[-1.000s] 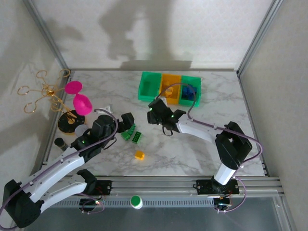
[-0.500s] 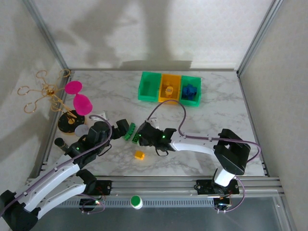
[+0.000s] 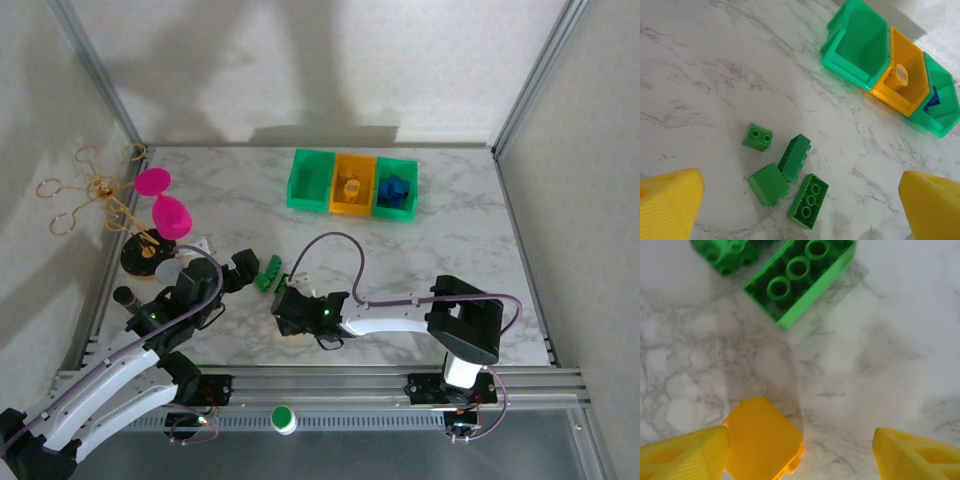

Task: Sort the legos into containers by color
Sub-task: Pick up the lego from the bottom-center of the table.

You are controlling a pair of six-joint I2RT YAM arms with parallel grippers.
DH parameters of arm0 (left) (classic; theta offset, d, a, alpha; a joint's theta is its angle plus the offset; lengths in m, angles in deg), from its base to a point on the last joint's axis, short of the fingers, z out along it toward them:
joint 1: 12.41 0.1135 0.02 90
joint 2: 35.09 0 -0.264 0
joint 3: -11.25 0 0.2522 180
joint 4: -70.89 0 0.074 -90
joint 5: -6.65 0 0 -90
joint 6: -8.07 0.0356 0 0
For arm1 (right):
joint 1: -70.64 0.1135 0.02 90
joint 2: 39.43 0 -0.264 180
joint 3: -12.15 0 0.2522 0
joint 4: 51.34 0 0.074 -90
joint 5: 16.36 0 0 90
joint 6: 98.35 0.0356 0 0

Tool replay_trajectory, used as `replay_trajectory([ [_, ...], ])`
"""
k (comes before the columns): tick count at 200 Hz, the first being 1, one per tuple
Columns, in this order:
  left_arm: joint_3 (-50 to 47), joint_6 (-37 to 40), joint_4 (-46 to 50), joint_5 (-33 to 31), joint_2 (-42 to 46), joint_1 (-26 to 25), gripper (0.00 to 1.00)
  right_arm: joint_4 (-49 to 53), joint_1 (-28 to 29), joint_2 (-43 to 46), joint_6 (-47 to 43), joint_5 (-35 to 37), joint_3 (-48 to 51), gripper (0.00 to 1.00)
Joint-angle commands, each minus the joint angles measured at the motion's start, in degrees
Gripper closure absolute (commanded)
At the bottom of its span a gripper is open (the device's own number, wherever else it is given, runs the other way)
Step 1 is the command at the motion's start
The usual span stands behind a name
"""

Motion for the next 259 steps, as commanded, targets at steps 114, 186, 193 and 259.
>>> replay_trajectory([
  [114,-0.2,-2.1,4.5,-3.5,3.9,0.5,0.00,-7.5,3.5,-1.7,-11.6,-3.3,3.1,0.28],
  [186,-0.3,-2.0,4.3,-3.5,3.9,0.5,0.00,-5.2,3.4,-4.9,-10.8,0.3,0.9,0.35],
  [193,-0.4,-1.9,4.2,-3.5,3.9,0.5,0.00,-4.3,3.4,-5.4,-10.8,1.3,0.4,0.36],
  [259,-0.4,-1.8,3.8,-3.4,3.6,0.5,0.00,-2.9,2.5,-6.7,-10.7,3.1,-1.8,0.50],
])
